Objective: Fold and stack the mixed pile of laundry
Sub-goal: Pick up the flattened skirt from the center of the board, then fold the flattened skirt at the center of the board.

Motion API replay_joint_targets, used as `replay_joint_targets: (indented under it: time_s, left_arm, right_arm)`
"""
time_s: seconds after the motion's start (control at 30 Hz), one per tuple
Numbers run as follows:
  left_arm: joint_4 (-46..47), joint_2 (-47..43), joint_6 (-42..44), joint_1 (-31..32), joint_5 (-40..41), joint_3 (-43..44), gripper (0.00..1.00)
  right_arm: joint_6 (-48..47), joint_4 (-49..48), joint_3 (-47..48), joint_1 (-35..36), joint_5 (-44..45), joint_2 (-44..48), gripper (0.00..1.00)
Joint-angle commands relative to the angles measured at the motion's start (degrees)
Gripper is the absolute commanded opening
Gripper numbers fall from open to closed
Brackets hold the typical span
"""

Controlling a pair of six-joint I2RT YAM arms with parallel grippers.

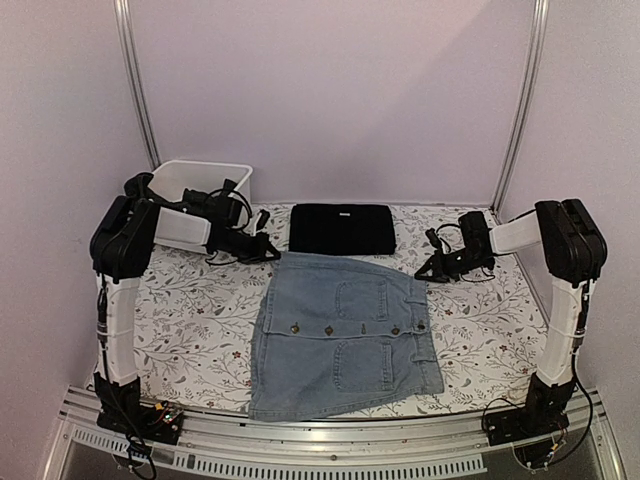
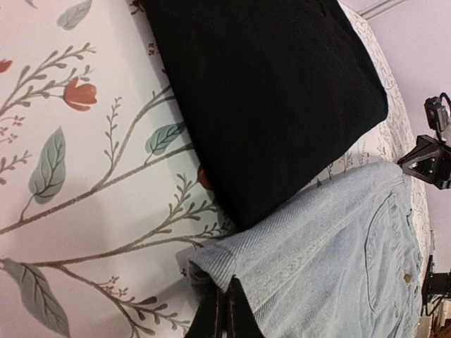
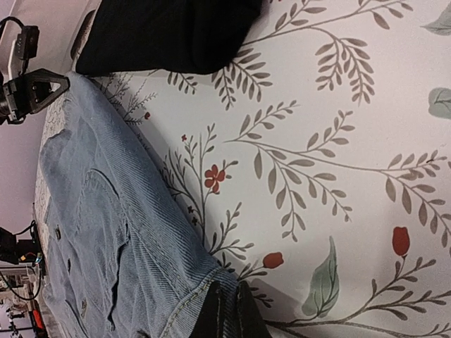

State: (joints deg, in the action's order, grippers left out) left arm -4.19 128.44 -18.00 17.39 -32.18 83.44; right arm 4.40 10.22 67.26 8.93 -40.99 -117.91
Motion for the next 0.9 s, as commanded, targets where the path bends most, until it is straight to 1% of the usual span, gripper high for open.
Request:
replay_joint_targets:
  time_s: [0.0,0.13,0.23,0.37,0.47,0.53,0.63,0.7,0.77,0.8,0.87]
  left_arm:
    - [3.2,-4.4,-0.5,-1.0,0.2,-2.6,0.0]
    - [3.0,-4.5,0.2,-1.4,0.8,0.8,0.0]
    - [2.4,-2.8,0.2,-1.9,1.0,5.2,0.0]
    - [-1.4,0.5,0.3,-2.5,0.4,13.0,0.0]
    - [-1.9,-1.0,1.0,-2.2,-0.9,13.7,0.0]
    - [-0.5,-4.2,1.8,-1.6,-0.6,10.3,0.0]
    - [2.9,-10.2,1.7,-1.0,0.5,2.3,0.0]
    - [7.6,-14.6,0.3,-0.8,1.1,-4.9,0.0]
    - [13.1,-18.7,-2.2,-0.3,0.3,-13.9,0.0]
    - [15.2,-20.5,-2.5,0.3,0.5,-16.9,0.0]
    - [16.5,-24.1,-2.1,2.6,2.4,-21.8,0.0]
  right_arm:
    - [0.7,0.7,0.8,-0.3,2.6,3.0,0.0]
    - [2.2,0.2,4.0,-0.2,5.6,4.2,0.0]
    - [2.5,0.1,6.7,-0.4,7.4,3.8,0.0]
    - [3.0,0.6,9.8,-0.6,7.5,2.5,0.0]
    - [2.9,0.8,9.7,-0.6,7.2,3.2,0.0]
    - [2.8,-0.3,7.4,-0.6,6.6,5.3,0.0]
    - [2.8,-2.4,2.7,-0.6,6.0,9.9,0.0]
    - [3.3,-4.3,-1.8,-0.4,5.0,12.9,0.0]
    - [3.9,-6.3,-6.1,0.4,4.0,16.5,0.0]
    - [4.0,-6.4,-7.7,1.1,4.6,18.0,0.0]
    - [4.1,-6.9,-11.0,2.7,5.1,20.7,0.0]
